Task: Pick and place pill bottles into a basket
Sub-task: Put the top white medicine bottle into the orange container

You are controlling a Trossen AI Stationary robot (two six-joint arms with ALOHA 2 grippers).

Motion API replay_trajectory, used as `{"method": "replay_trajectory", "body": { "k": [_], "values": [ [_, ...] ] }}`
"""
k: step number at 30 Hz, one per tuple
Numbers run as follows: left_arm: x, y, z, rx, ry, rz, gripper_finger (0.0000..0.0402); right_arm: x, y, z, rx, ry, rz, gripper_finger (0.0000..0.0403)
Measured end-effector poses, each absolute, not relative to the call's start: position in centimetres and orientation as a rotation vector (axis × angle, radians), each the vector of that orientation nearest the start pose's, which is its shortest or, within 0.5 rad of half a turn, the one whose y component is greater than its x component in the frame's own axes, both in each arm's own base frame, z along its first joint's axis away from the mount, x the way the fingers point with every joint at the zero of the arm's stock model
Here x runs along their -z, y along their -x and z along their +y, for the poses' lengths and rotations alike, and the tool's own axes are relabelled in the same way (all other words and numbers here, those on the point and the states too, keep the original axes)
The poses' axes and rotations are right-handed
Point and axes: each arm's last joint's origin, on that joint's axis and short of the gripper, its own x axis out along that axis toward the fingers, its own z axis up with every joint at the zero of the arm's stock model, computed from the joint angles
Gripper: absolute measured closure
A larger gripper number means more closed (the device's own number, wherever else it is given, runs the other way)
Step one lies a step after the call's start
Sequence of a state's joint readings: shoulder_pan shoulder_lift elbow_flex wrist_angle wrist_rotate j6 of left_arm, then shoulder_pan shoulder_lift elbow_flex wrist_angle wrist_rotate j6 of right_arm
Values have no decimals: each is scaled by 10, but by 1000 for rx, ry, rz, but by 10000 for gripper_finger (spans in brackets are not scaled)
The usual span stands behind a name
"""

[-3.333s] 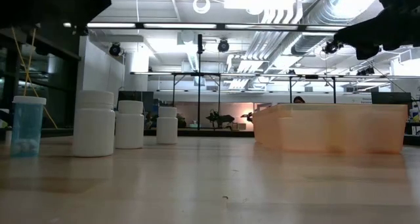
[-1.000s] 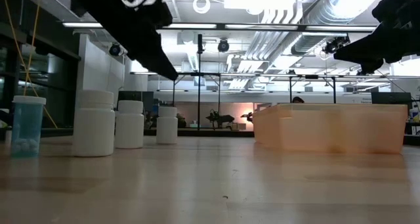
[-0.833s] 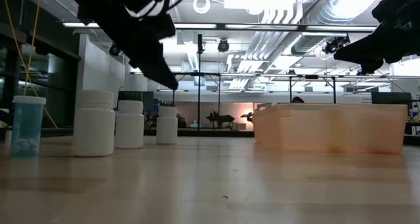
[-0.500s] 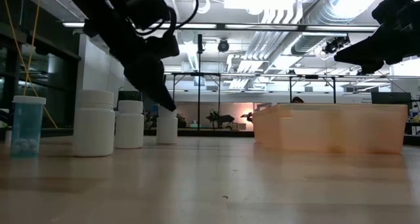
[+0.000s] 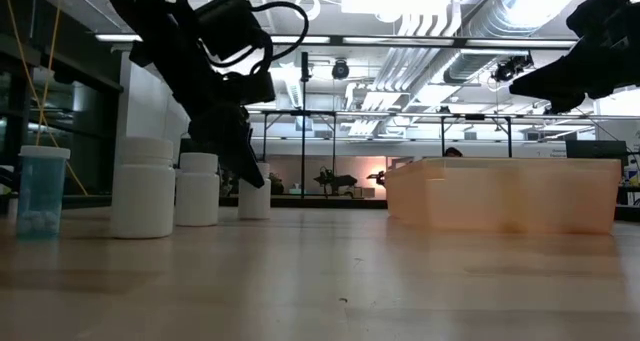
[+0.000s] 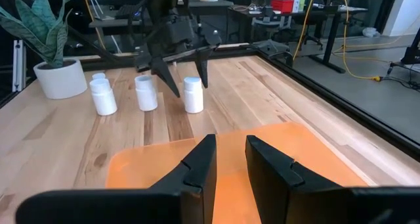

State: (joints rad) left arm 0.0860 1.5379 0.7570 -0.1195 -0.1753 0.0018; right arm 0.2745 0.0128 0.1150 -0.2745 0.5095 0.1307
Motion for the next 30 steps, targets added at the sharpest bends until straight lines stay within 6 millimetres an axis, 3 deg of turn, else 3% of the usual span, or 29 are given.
{"method": "replay_trajectory", "body": {
  "k": [13, 19, 24, 30],
  "values": [
    [-162, -286, 30, -232, -65, 899, 188, -176, -86, 10, 244, -64, 144, 329],
    [-170, -292, 30, -231, -61, 811, 195, -176, -86, 10, 244, -64, 144, 329],
    [-197, -309, 31, -217, -101, 713, 194, -175, -86, 10, 244, -63, 145, 329],
    [-246, -332, 33, -185, -119, 542, 202, -175, -86, 9, 256, -60, 149, 329]
  ]
}}
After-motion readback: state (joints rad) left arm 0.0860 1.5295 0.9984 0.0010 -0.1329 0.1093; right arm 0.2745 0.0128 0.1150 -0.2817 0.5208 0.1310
